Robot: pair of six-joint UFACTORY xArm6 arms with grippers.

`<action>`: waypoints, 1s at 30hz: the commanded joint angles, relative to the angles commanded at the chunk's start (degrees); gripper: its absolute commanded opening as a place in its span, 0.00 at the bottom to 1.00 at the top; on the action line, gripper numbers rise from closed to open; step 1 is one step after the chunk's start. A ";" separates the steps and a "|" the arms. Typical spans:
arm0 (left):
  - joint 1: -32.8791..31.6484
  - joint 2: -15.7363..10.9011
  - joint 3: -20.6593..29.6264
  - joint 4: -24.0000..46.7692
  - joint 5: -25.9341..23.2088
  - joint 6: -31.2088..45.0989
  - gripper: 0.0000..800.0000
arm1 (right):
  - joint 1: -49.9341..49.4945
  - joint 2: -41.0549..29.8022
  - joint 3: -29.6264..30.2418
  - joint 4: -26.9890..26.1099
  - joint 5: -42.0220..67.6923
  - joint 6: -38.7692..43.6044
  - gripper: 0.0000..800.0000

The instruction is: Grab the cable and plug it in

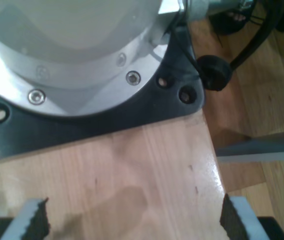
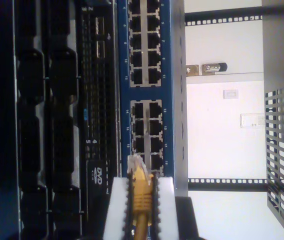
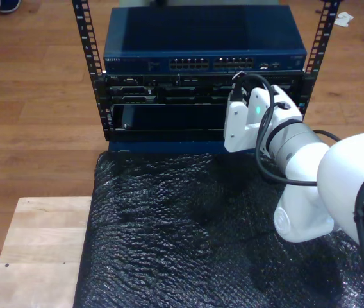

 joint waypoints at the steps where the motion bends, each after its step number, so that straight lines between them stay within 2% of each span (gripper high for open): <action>1: 0.00 0.00 0.09 0.00 0.00 0.00 1.00 | -0.09 -0.18 0.00 -0.09 0.00 -0.09 0.00; 7: 0.00 0.00 0.09 0.00 0.00 0.00 1.00 | -0.09 -2.29 0.44 0.00 0.26 -0.79 0.00; 18: 0.00 0.00 0.00 0.00 0.00 0.00 1.00 | 0.97 -4.40 5.01 -0.70 -0.18 -0.79 0.00; 25: 0.00 0.00 0.00 0.00 0.00 0.00 1.00 | 1.49 -6.42 5.98 -5.19 -0.09 -0.88 0.00; 30: 0.00 0.00 0.09 0.00 0.00 0.00 1.00 | 1.49 -7.56 6.15 -5.36 0.00 -0.88 0.00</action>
